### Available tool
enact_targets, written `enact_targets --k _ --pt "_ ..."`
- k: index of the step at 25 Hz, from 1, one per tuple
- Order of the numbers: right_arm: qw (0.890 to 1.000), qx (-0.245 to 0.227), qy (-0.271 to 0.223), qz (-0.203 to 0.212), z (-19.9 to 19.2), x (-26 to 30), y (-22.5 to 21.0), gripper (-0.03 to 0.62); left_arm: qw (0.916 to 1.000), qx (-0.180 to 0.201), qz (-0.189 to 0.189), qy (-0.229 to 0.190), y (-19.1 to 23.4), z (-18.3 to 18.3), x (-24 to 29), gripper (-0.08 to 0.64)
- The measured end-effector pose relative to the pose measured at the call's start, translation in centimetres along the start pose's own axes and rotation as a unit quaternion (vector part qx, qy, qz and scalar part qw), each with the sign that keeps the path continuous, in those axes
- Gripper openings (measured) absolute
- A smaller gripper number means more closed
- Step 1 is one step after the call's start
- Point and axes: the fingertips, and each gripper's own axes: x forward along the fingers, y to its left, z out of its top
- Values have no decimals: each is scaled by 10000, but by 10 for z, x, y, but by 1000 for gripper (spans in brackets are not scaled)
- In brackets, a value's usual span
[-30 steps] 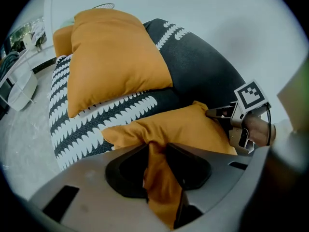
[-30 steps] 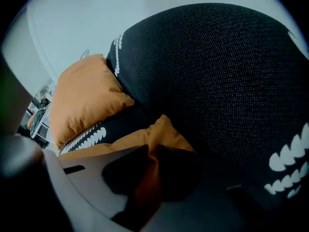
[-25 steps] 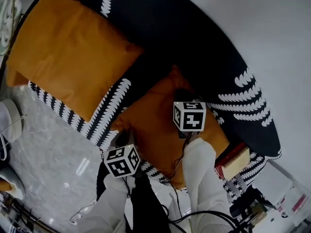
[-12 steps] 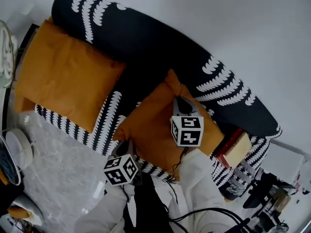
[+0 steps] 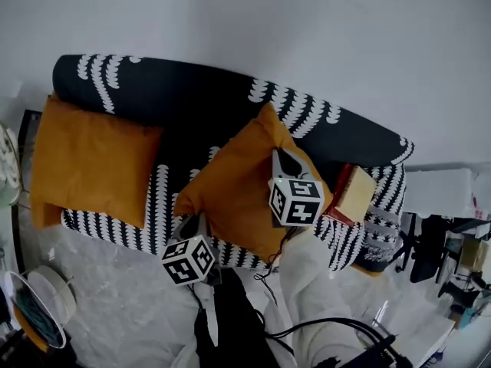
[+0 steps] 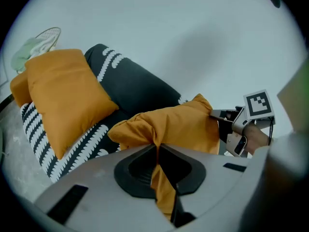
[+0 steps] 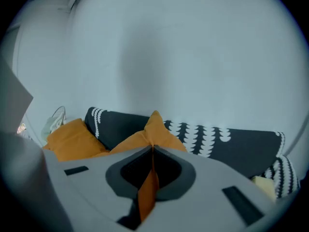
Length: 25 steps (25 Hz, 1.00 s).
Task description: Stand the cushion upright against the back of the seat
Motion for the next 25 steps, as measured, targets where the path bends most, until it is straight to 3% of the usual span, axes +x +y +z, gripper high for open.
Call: enact_targets --k 7,14,20,25 --pt "9928 651 -804 -610 43 -92 -17 64 9942 856 -527 -372 -43 58 -51 20" --pt "9698 1604 -1541 -998 38 -181 -34 64 9799 1663 -858 -697 -90 90 -104 20" --pt "9568 1888 -1860 -1199 52 -229 -42 64 9614 2276 -1148 -1032 -136 131 -131 20" --pt "9530 1928 -1899 -1363 62 -252 -56 63 9525 2526 -1357 -1023 -168 150 -130 20"
